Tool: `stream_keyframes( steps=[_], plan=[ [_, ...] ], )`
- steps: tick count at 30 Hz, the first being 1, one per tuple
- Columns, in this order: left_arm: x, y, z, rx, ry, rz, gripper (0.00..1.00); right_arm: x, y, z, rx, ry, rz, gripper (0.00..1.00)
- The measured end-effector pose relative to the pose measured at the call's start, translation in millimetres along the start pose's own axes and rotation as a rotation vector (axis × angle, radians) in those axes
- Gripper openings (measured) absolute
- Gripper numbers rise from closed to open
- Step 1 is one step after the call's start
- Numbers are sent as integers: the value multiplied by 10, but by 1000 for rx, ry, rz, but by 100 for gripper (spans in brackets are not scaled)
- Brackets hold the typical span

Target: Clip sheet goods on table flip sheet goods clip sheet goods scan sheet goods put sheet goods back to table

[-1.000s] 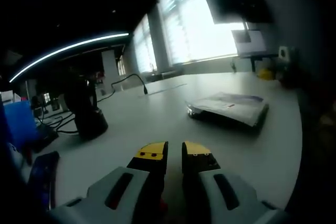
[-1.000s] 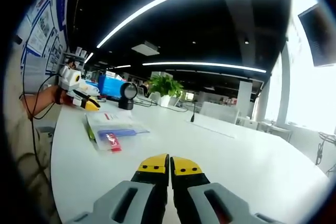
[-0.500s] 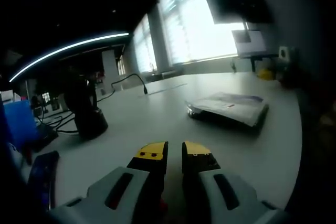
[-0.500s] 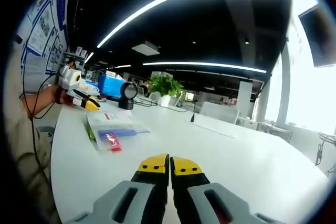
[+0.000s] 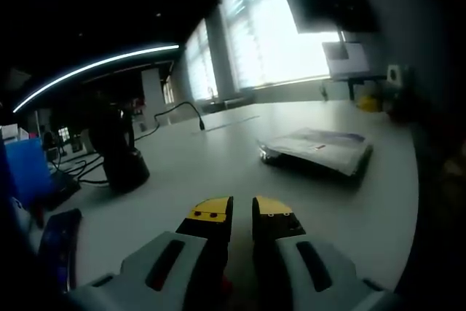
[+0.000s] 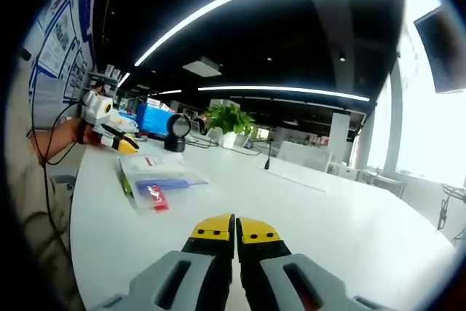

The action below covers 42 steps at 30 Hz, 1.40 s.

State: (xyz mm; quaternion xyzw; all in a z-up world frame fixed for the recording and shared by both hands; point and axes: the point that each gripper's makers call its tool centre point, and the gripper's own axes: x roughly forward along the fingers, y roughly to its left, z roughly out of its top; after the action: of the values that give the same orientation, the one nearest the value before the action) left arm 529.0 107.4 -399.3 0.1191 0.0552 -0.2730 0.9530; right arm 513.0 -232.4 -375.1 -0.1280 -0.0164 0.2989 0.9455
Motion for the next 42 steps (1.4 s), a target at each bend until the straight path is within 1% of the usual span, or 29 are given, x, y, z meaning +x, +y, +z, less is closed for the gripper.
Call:
stream_keyframes(
  steps=[24, 26, 29, 38, 42],
  plan=[
    [-2, -9, 0, -12, 1, -10, 4, 4, 52, 17, -4, 1, 2, 0],
    [-3, 0, 2, -18, 0, -7, 4, 5, 54, 18, -3, 1, 1, 0],
    [-11, -8, 22, -35, -10, -20, 4, 6, 70, 22, -4, 1, 3, 0],
    [-6, -18, 12, -41, -4, -26, 4, 3, 85, 26, -5, 0, 6, 0],
    [-6, -17, 9, -57, -3, -34, 4, 2, 101, 29, -12, 2, 5, 0]
  ],
)
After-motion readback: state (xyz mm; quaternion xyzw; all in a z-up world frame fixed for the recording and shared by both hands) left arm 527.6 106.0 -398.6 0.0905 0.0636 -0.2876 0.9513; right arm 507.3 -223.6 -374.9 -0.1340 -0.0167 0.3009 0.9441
